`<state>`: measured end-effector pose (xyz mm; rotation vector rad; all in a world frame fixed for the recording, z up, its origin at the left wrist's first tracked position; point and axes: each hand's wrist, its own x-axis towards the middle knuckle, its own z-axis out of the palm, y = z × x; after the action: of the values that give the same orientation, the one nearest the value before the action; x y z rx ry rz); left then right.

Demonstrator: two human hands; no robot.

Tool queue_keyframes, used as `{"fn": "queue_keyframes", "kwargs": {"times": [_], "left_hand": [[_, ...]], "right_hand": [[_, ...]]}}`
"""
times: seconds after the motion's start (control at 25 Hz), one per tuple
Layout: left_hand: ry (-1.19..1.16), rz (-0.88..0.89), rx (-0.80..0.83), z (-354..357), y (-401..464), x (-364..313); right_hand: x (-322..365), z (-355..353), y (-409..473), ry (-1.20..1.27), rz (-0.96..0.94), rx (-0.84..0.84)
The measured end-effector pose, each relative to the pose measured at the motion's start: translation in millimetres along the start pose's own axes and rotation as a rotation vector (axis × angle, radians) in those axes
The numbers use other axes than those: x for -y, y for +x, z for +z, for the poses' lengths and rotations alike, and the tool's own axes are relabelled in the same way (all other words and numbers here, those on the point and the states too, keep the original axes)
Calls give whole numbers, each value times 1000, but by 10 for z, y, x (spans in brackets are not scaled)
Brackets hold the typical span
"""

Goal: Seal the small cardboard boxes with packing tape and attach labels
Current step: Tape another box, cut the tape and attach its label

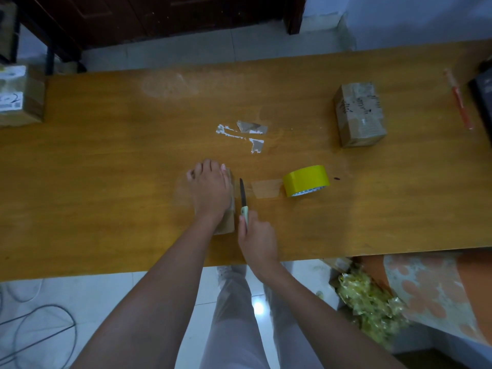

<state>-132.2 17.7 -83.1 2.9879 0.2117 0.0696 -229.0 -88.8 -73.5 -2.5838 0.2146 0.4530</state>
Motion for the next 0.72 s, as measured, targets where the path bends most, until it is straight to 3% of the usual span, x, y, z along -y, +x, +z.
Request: {"fn": "queue_keyframes", "kwargs": {"times": [0.72], "left_hand": [[-20, -5, -15, 58, 7, 27]], "right_hand": [[13, 99, 44, 11, 14, 3]]}}
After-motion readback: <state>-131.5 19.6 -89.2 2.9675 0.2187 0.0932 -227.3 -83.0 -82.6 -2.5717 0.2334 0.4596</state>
